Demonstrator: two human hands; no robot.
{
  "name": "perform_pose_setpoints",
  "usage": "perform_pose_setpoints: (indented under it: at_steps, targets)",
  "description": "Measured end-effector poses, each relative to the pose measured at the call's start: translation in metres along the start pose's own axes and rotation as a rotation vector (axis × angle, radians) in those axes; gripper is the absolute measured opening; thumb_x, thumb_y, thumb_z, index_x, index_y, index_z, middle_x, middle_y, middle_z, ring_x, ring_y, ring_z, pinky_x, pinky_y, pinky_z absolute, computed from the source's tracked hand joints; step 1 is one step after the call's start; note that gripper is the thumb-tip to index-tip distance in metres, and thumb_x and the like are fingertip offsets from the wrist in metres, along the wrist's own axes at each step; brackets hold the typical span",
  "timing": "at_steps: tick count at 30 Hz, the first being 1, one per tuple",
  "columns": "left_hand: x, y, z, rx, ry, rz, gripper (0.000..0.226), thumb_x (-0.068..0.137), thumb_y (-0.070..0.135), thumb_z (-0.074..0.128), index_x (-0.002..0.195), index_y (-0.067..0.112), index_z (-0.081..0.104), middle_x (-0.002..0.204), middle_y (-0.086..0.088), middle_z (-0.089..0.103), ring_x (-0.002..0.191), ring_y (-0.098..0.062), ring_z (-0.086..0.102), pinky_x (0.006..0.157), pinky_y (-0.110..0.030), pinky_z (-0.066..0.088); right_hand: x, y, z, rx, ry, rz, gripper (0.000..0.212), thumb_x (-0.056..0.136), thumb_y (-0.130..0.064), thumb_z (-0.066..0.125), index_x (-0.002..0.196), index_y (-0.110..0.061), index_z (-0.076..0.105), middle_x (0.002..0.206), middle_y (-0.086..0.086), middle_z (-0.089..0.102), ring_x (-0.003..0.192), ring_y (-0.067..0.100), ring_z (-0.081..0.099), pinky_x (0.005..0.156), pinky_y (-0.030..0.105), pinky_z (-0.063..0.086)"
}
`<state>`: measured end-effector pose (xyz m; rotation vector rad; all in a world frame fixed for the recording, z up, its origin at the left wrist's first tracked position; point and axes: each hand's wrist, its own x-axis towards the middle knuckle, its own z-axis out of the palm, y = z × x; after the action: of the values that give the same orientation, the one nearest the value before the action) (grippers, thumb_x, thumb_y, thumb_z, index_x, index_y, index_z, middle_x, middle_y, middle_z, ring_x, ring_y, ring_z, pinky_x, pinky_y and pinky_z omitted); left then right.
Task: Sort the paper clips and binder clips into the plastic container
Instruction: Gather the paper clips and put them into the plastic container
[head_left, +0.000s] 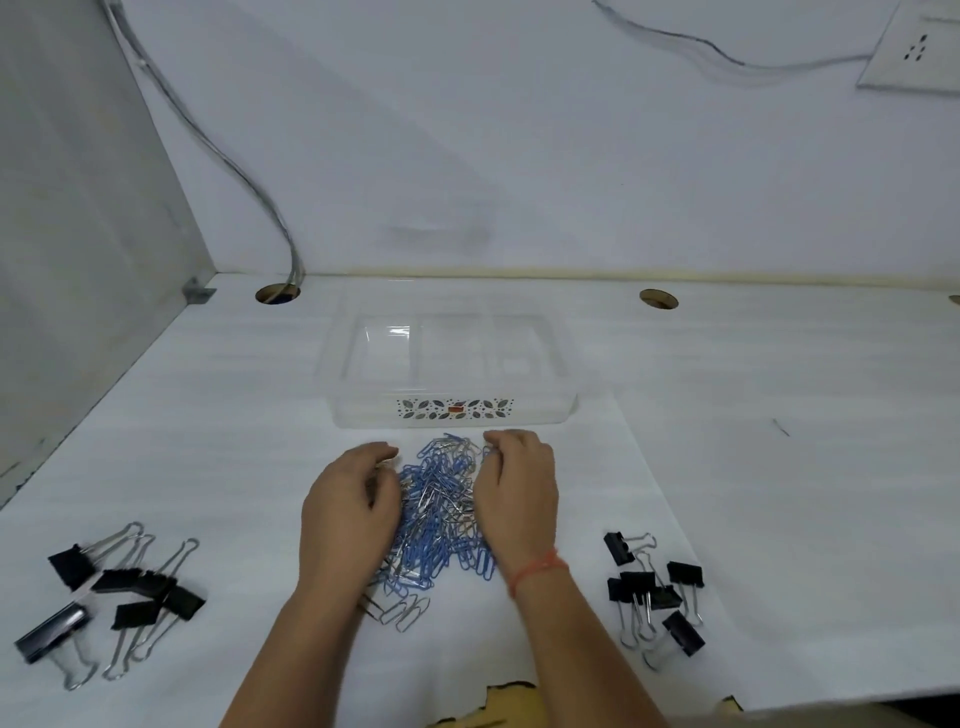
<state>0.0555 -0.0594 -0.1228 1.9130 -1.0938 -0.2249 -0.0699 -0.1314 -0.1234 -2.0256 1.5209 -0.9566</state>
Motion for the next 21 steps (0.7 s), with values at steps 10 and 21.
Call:
perform_pose_setpoints:
  at_steps: [10,21]
  targets:
    - [0.014,-0.006,0.003,0.005,-0.144,0.116,0.042,0.077,0.022,0.044,0.109,0.019,0.070,0.108,0.007,0.067,0.105,-0.015,0.057,0.089,-0.027,0.041,0.004,-0.001,0.005,0.043,-0.176,-0.099,0.047,0.081,-0.022,0.027,0.096,-0.017,0.071,0.100,0.000,0.063,0.101,0.017,0.048,0.087,0.027,0.040]
    - [0.018,-0.010,0.006,0.119,-0.199,0.171,0.046,0.075,0.018,0.034,0.111,0.023,0.063,0.101,0.013,0.062,0.107,-0.015,0.049,0.088,-0.032,0.038,0.014,-0.009,0.017,-0.175,-0.316,-0.202,0.050,0.086,-0.021,0.030,0.122,-0.035,0.061,0.110,-0.003,0.055,0.106,0.019,0.044,0.086,0.033,0.032]
